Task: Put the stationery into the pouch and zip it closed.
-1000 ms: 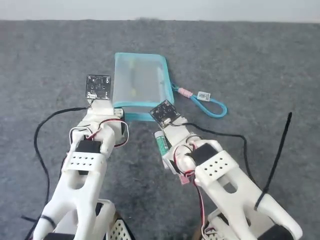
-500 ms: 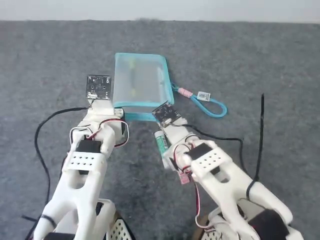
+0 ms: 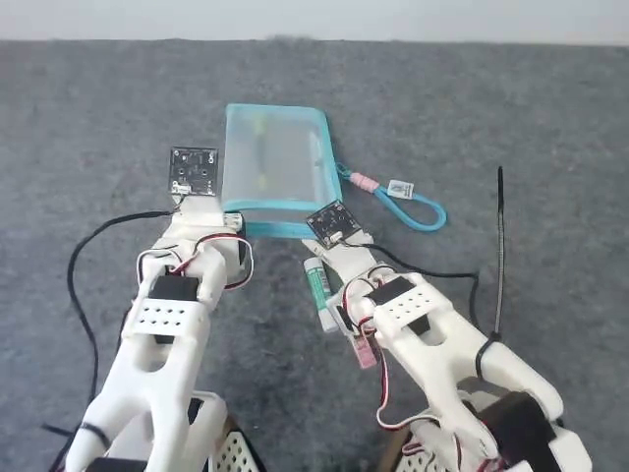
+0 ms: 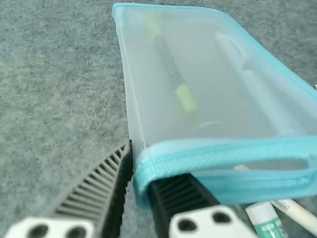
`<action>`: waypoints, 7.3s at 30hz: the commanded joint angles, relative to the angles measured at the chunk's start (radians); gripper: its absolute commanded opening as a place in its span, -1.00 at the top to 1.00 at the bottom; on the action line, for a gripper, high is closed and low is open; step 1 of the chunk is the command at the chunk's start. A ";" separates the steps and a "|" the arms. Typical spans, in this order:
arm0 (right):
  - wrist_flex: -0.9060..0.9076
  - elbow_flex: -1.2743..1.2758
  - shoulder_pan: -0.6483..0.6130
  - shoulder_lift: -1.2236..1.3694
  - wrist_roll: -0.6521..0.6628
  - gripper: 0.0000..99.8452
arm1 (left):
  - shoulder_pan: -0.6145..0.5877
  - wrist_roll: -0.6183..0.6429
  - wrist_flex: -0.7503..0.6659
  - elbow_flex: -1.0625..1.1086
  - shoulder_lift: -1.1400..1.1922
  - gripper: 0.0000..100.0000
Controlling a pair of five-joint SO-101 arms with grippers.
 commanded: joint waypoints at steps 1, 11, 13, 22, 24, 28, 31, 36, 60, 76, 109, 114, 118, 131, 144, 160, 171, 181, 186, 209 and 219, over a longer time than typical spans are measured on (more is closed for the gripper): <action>0.102 -0.091 0.033 -0.002 0.081 0.97 | 0.006 -0.005 -0.031 -0.007 -0.012 0.98; 0.291 -0.192 0.154 -0.067 0.083 0.98 | 0.006 -0.005 -0.032 -0.007 -0.012 0.98; 0.315 -0.187 0.154 -0.102 0.087 0.98 | 0.008 -0.006 -0.032 -0.007 -0.012 0.98; 0.374 -0.127 0.061 -0.047 0.121 0.58 | 0.011 -0.006 -0.032 -0.007 -0.011 0.98; 0.371 -0.127 0.076 -0.033 0.121 0.58 | 0.011 -0.006 -0.032 -0.007 -0.011 0.98; 0.371 -0.140 0.116 -0.028 0.121 0.58 | 0.011 -0.008 -0.032 -0.007 -0.011 0.98; 0.375 -0.140 0.124 -0.027 0.121 0.58 | 0.006 -0.008 -0.032 -0.007 -0.012 0.98; 0.369 -0.133 0.127 0.002 0.121 0.83 | 0.006 -0.008 -0.032 -0.007 -0.012 0.98; 0.839 -0.193 0.269 -0.638 0.385 0.98 | 0.005 -0.009 -0.032 -0.012 -0.012 0.98; 0.855 -0.382 0.120 -0.443 0.362 0.98 | 0.005 -0.009 -0.034 -0.010 -0.011 0.98; 0.972 -0.534 0.056 -0.248 0.334 0.98 | 0.005 -0.009 -0.034 -0.005 -0.011 0.98; 0.947 -0.605 0.056 -0.159 0.318 0.98 | 0.005 -0.009 -0.034 -0.005 -0.011 0.98; 0.947 -0.707 0.058 -0.044 0.273 0.98 | 0.008 -0.009 -0.034 -0.005 -0.012 0.98; 0.960 -1.215 0.013 0.394 0.011 0.98 | 0.012 -0.009 -0.034 -0.005 -0.012 0.98; 0.969 -1.528 -0.042 0.587 -0.233 0.74 | 0.012 -0.011 -0.034 -0.007 -0.012 0.98; 1.082 -1.475 -0.019 0.236 -0.044 0.88 | 0.012 -0.031 -0.034 -0.010 -0.012 0.98; 0.576 -0.440 -0.005 -0.302 0.071 0.81 | -0.066 -0.043 -0.034 -0.033 -0.008 0.98; 0.403 -0.195 -0.200 -0.242 0.060 0.81 | -0.060 -0.043 -0.034 -0.031 -0.006 0.98; 0.354 -0.193 -0.199 -0.110 0.044 0.81 | -0.060 -0.043 -0.034 -0.031 -0.006 0.98; 0.303 -0.199 -0.091 0.053 0.015 0.77 | -0.058 -0.043 -0.034 -0.033 -0.006 0.98; 0.308 -0.224 0.027 0.053 0.015 0.98 | -0.058 -0.043 -0.034 -0.033 -0.008 0.98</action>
